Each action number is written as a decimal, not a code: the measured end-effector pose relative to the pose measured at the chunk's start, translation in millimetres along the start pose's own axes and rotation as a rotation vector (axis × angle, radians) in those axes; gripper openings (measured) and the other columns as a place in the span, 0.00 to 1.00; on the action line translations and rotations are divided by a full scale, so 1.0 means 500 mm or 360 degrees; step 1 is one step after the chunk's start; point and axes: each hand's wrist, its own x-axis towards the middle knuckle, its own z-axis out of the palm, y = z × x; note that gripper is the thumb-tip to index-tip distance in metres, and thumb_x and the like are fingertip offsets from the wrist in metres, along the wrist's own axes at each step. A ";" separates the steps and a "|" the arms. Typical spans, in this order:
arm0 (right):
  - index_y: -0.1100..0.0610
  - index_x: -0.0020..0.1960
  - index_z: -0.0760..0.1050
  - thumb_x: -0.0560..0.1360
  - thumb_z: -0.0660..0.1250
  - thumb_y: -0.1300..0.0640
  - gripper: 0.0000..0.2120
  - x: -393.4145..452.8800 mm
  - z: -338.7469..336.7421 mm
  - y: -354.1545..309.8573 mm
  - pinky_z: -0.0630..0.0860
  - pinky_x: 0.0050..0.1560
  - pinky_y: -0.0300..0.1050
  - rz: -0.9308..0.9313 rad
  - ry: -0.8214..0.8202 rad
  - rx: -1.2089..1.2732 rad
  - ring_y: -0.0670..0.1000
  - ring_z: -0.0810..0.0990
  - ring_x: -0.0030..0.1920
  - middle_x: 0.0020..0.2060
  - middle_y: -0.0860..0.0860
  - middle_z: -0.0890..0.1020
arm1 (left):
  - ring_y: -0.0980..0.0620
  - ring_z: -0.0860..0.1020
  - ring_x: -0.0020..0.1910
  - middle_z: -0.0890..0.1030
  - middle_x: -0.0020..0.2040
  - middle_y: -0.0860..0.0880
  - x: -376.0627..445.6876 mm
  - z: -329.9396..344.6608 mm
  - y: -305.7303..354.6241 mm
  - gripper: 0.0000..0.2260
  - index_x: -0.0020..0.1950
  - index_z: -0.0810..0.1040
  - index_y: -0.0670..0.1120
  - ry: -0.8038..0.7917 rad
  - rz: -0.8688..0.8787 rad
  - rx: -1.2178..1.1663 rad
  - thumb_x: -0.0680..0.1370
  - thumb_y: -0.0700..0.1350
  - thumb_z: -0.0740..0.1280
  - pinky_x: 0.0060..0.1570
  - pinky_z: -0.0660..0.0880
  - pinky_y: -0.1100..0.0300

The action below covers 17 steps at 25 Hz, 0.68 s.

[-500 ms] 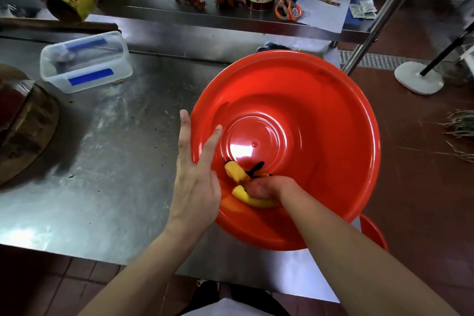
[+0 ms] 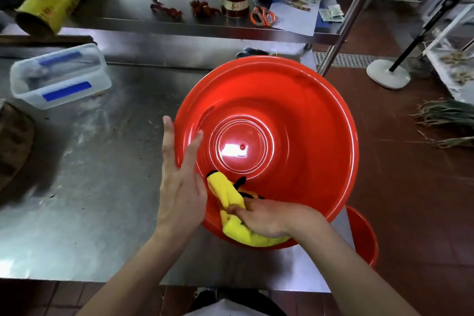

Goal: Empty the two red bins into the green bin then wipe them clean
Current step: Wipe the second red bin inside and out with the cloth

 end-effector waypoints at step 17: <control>0.39 0.69 0.72 0.67 0.57 0.25 0.35 0.233 -0.028 0.085 0.61 0.70 0.41 0.0046 0.0218 0.0077 0.47 0.72 0.71 0.63 0.39 0.79 | 0.56 0.47 0.82 0.41 0.83 0.53 -0.019 0.007 0.053 0.34 0.76 0.71 0.51 -0.0075 0.0061 -0.0029 0.74 0.24 0.61 0.65 0.76 0.41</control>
